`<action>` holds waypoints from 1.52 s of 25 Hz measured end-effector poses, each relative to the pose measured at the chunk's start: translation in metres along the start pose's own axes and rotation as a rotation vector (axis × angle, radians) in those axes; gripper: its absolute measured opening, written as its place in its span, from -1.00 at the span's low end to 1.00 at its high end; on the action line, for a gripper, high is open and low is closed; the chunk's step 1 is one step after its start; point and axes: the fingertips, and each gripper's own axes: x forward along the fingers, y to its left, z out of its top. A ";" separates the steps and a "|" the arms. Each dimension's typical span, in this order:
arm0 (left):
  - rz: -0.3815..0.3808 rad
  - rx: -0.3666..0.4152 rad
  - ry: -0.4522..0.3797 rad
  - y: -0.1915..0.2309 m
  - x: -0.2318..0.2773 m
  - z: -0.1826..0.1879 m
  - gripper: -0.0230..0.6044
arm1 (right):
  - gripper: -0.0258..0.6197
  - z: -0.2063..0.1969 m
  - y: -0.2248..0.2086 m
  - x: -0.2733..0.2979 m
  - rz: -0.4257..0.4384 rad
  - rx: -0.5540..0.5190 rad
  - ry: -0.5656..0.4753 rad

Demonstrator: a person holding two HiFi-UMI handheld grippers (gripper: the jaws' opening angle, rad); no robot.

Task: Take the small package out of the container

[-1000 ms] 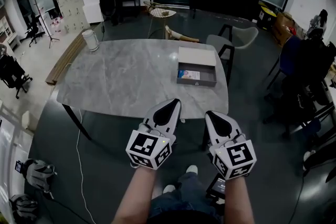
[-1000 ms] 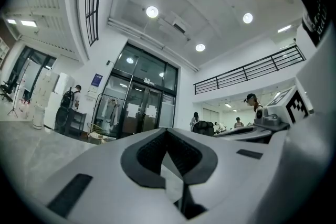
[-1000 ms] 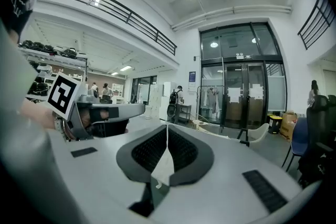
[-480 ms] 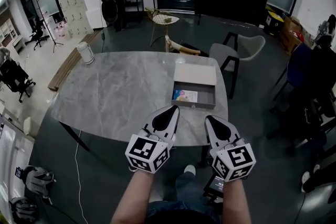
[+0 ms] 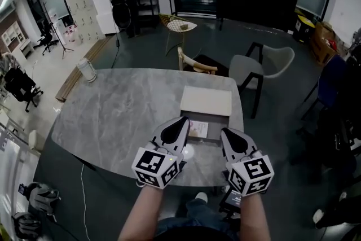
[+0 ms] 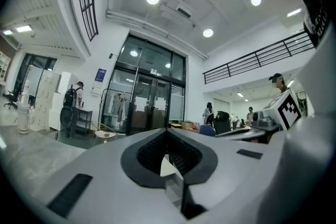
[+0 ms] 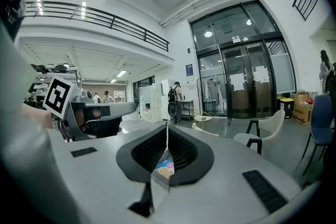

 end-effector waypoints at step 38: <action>0.069 -0.256 0.377 0.115 0.060 -0.165 -0.89 | -0.15 -0.180 -0.038 0.130 -0.012 0.235 0.686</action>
